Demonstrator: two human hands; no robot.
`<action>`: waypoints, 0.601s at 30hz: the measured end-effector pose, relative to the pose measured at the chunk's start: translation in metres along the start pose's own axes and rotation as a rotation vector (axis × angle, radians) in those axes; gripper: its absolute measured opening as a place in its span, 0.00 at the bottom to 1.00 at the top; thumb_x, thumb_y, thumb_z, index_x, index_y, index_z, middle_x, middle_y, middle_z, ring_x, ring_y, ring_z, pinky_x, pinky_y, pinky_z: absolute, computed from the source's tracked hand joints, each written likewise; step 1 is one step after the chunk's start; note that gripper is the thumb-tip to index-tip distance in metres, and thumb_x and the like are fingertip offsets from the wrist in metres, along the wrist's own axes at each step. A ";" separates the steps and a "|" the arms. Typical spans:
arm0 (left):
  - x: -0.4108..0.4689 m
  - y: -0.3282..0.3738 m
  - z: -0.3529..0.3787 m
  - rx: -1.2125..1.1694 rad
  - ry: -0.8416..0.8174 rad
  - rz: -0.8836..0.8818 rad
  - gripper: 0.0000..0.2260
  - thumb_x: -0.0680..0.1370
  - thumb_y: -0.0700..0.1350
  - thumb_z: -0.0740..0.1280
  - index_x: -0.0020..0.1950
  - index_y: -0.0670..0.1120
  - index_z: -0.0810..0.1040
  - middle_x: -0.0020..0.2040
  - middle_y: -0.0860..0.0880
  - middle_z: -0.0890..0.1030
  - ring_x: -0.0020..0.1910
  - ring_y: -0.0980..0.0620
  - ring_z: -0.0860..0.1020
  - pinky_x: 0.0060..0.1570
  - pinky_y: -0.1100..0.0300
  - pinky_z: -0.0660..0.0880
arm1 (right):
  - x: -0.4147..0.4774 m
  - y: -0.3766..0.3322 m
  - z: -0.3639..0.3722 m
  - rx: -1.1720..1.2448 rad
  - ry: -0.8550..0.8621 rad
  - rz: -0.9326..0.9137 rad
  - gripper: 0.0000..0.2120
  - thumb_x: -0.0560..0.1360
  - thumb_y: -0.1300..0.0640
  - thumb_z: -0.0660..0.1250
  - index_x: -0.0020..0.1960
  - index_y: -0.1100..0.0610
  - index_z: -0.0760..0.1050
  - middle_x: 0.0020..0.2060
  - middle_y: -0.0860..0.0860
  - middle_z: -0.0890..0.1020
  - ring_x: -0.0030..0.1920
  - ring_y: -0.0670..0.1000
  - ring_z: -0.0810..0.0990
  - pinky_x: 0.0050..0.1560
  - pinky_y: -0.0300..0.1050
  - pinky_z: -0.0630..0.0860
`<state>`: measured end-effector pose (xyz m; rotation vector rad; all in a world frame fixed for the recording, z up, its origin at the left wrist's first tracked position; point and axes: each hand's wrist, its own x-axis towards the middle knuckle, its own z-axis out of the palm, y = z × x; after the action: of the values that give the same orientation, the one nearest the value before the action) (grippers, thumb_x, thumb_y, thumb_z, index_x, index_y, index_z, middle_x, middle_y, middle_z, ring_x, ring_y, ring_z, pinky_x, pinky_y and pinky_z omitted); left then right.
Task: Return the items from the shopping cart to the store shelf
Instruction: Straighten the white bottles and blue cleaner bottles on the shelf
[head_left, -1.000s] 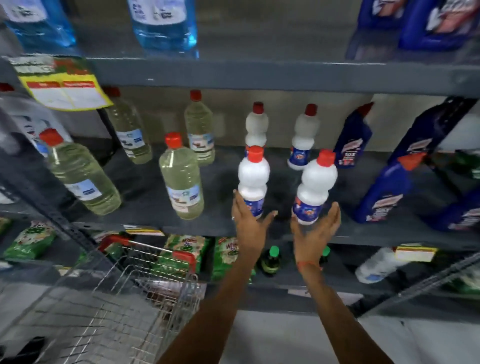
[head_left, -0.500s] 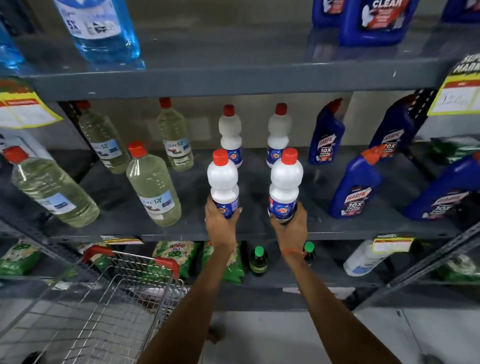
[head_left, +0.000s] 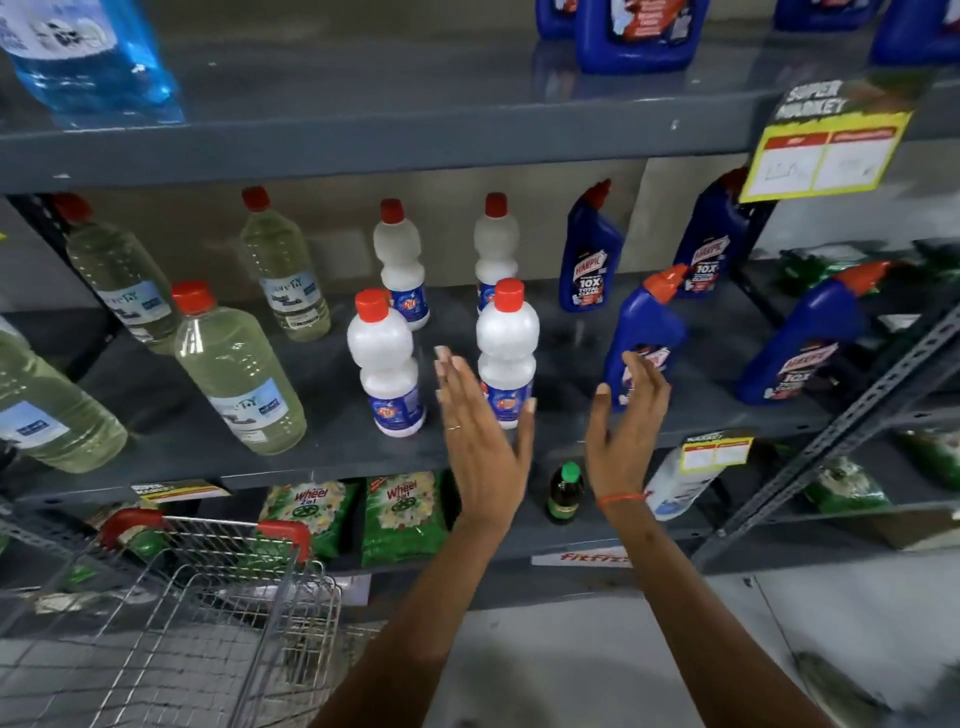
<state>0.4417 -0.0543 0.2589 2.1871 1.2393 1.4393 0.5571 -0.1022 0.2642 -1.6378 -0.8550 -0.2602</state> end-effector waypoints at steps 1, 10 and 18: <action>-0.003 0.014 0.009 -0.030 -0.026 0.031 0.36 0.79 0.56 0.60 0.76 0.40 0.44 0.78 0.41 0.48 0.78 0.47 0.47 0.77 0.56 0.50 | 0.005 0.008 -0.010 -0.013 0.015 0.001 0.17 0.77 0.65 0.61 0.65 0.67 0.69 0.63 0.65 0.71 0.66 0.57 0.68 0.70 0.42 0.64; -0.016 0.094 0.113 -0.233 -0.220 -0.192 0.48 0.69 0.55 0.73 0.76 0.38 0.46 0.78 0.41 0.51 0.77 0.44 0.54 0.74 0.59 0.52 | 0.058 0.104 -0.096 -0.123 0.014 0.186 0.34 0.72 0.57 0.71 0.71 0.66 0.61 0.70 0.65 0.64 0.71 0.62 0.62 0.71 0.49 0.60; -0.017 0.125 0.185 -0.213 -0.032 -0.518 0.56 0.64 0.55 0.77 0.75 0.35 0.42 0.78 0.36 0.49 0.76 0.40 0.53 0.75 0.51 0.52 | 0.104 0.173 -0.126 -0.160 -0.075 0.453 0.53 0.64 0.56 0.78 0.75 0.68 0.48 0.74 0.66 0.56 0.75 0.63 0.55 0.74 0.52 0.53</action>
<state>0.6599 -0.0998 0.2338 1.5877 1.4283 1.2443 0.7787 -0.1818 0.2283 -1.9504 -0.5064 0.0521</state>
